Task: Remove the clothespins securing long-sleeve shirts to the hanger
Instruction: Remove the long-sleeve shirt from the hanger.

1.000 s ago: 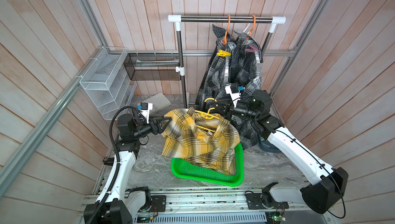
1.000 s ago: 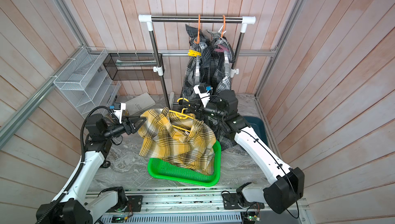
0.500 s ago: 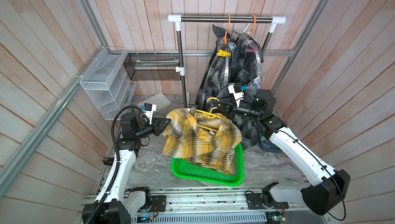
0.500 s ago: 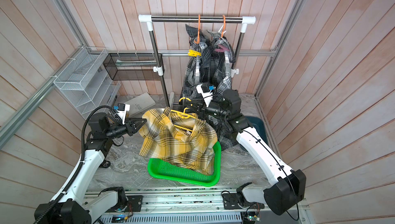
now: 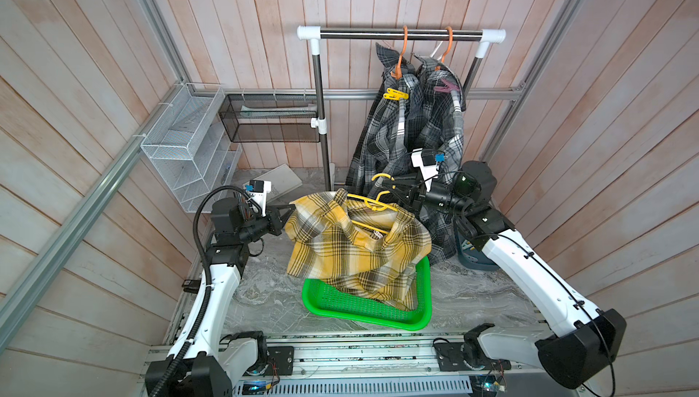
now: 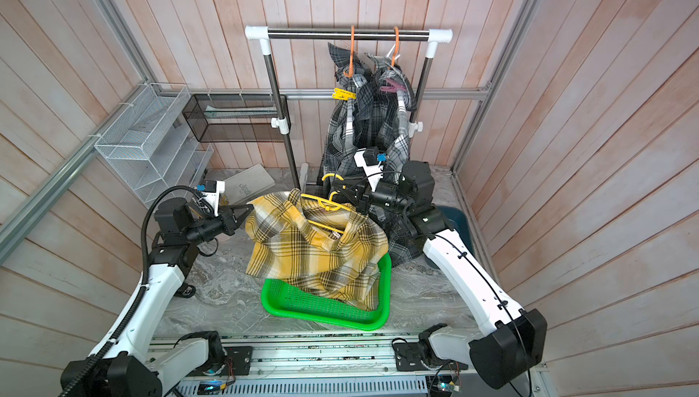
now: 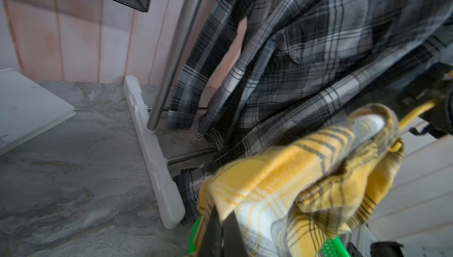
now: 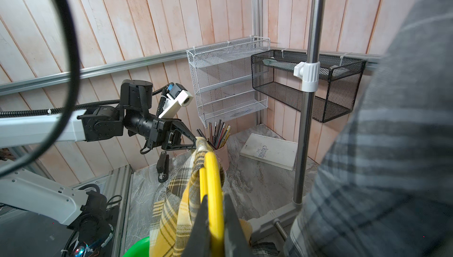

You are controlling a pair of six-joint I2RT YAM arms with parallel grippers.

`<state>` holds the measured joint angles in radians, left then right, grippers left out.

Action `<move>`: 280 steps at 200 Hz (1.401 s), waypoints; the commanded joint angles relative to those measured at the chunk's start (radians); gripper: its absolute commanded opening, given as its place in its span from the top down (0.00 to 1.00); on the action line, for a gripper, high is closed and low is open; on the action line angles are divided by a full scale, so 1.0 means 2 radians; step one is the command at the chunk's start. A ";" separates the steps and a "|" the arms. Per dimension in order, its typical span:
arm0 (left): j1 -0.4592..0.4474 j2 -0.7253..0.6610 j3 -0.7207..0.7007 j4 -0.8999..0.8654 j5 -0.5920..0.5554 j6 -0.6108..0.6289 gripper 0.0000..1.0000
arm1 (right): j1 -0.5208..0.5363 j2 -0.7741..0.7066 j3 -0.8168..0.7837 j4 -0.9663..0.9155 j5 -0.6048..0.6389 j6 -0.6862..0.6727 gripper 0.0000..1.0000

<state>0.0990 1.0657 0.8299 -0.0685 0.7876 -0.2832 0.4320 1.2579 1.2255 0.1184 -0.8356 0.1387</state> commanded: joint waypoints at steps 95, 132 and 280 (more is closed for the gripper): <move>0.060 -0.036 -0.047 0.054 0.006 -0.091 1.00 | -0.096 -0.095 -0.058 0.095 -0.063 0.071 1.00; 0.059 -0.069 -0.055 0.024 0.013 -0.077 1.00 | -0.116 -0.111 -0.060 0.101 -0.067 0.077 1.00; -0.020 -0.132 -0.052 -0.022 0.037 -0.065 1.00 | -0.131 -0.141 -0.089 0.135 -0.042 0.118 1.00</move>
<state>0.1875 0.8394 0.6884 -0.0383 0.8883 -0.4522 0.1448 0.9890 1.0626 0.3096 -0.9665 0.3382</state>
